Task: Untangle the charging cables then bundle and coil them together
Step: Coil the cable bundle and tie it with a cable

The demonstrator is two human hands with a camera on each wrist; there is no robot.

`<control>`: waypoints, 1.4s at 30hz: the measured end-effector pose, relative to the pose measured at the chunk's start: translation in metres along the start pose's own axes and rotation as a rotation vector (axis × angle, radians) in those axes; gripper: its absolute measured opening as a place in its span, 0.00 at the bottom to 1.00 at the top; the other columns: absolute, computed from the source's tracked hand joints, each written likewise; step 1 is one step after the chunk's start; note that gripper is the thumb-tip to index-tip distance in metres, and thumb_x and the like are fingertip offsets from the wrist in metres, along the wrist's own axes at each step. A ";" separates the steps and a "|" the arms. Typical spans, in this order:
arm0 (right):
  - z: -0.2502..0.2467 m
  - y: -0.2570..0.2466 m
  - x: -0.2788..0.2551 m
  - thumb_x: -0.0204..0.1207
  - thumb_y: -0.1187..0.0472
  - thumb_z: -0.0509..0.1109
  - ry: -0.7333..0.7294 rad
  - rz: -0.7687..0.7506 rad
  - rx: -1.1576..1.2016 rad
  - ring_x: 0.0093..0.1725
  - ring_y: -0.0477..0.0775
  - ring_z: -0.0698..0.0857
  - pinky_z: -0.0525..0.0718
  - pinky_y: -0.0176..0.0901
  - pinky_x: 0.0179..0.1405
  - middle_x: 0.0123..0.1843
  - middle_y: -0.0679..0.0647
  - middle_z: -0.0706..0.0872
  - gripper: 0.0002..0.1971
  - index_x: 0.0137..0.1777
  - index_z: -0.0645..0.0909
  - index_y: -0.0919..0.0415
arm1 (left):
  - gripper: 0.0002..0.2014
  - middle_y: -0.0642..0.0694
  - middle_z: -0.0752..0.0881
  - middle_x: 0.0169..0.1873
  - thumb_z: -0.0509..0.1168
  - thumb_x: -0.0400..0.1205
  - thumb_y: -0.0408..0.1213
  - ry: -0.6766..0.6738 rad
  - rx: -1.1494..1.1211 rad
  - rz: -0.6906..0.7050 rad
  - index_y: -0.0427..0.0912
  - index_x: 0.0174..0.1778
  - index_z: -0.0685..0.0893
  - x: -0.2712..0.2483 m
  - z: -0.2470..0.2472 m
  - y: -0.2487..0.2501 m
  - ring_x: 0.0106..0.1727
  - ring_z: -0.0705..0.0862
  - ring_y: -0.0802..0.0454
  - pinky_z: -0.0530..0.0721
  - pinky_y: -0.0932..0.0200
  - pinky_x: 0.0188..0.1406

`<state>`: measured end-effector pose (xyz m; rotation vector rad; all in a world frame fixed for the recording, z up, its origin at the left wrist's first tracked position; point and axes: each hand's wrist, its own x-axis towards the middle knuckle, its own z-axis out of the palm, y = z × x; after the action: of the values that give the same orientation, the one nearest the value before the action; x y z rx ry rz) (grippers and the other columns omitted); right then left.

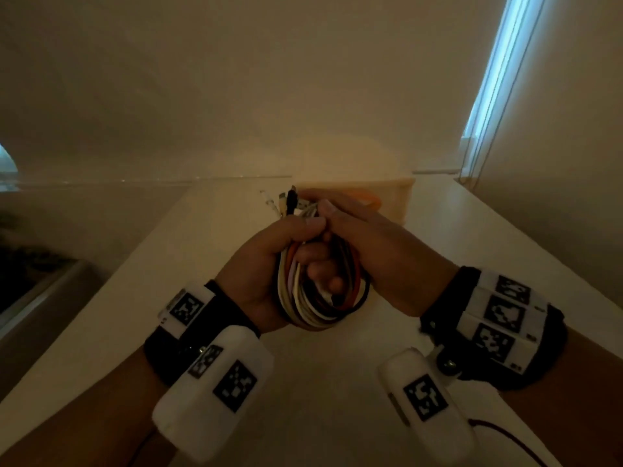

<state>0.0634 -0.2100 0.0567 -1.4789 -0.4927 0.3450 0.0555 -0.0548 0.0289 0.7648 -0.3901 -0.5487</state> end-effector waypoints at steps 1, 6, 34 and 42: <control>-0.003 0.001 0.004 0.88 0.50 0.56 -0.021 0.021 -0.020 0.33 0.48 0.86 0.81 0.41 0.27 0.39 0.53 0.89 0.18 0.76 0.73 0.47 | 0.11 0.50 0.77 0.24 0.73 0.77 0.37 0.013 0.009 -0.010 0.39 0.42 0.76 0.000 -0.002 0.002 0.28 0.81 0.52 0.83 0.52 0.42; -0.012 -0.015 0.014 0.89 0.50 0.54 -0.030 0.094 -0.119 0.31 0.54 0.82 0.81 0.47 0.30 0.33 0.51 0.88 0.16 0.73 0.74 0.46 | 0.11 0.41 0.84 0.28 0.73 0.73 0.35 0.212 0.170 -0.086 0.34 0.42 0.79 0.007 -0.001 0.013 0.32 0.88 0.46 0.88 0.49 0.45; -0.004 -0.046 -0.017 0.90 0.49 0.52 0.078 0.289 -0.338 0.62 0.57 0.80 0.81 0.61 0.66 0.65 0.56 0.79 0.17 0.72 0.73 0.51 | 0.06 0.38 0.91 0.39 0.68 0.83 0.35 0.829 0.546 -0.386 0.39 0.50 0.90 0.007 0.097 0.029 0.41 0.90 0.36 0.90 0.41 0.44; -0.020 -0.042 -0.011 0.89 0.47 0.56 0.233 0.570 0.275 0.61 0.60 0.87 0.88 0.56 0.60 0.62 0.60 0.87 0.18 0.69 0.81 0.52 | 0.09 0.41 0.75 0.22 0.68 0.80 0.28 0.768 0.041 -0.352 0.35 0.34 0.80 -0.008 0.067 0.045 0.24 0.80 0.43 0.81 0.46 0.38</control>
<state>0.0605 -0.2356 0.0972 -1.3460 0.1709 0.6501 0.0289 -0.0593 0.1049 1.0269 0.4530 -0.5304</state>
